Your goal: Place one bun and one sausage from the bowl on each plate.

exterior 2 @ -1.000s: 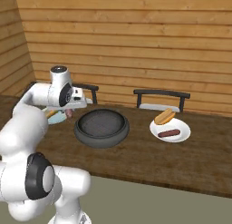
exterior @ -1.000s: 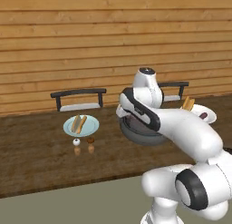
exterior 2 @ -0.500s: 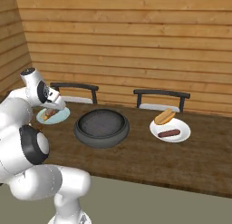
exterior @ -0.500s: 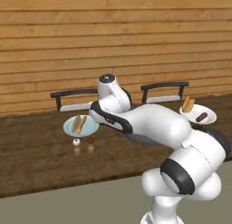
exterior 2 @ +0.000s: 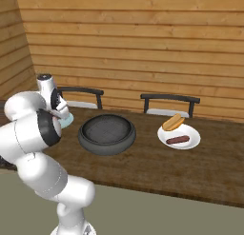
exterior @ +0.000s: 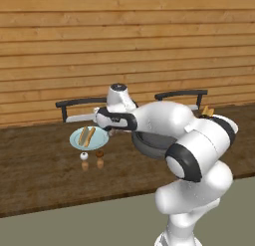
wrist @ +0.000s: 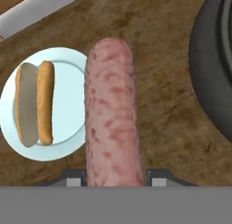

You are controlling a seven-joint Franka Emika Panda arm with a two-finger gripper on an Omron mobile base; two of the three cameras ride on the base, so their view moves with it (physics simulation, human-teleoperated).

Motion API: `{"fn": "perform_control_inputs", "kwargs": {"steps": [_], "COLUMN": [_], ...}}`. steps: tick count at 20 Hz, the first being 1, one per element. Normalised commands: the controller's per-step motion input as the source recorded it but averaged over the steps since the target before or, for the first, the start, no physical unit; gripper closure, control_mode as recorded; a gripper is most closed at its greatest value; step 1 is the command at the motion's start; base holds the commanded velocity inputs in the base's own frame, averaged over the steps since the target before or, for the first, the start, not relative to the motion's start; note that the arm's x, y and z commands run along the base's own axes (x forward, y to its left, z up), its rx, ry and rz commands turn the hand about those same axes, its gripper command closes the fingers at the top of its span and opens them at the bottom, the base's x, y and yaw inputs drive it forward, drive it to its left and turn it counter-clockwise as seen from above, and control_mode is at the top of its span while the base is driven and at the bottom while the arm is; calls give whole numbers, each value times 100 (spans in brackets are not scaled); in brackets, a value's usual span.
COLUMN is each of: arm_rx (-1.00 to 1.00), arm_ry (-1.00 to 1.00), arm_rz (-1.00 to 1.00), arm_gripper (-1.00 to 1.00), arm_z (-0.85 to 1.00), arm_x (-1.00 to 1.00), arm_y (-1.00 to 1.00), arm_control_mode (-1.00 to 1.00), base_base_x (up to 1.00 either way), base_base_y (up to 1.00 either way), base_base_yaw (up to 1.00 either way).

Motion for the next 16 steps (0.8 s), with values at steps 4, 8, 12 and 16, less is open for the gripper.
{"fn": "perform_control_inputs", "kwargs": {"steps": [4,8,12,16], "arm_rx": [13,0,0,0], "arm_ry": [0,0,0,0], "arm_rz": [-9,-7,-9,-11], "arm_gripper": [100,100,100,100], "arm_z": [-33,-26,-20,-24], "arm_x": [34,19,26,53], "arm_y": [11,49,46,10], "arm_control_mode": [-100,-100,-100,-100], "base_base_x": [0,0,0,0], "base_base_y": [0,0,0,0], "base_base_yaw": [0,0,0,0]}}
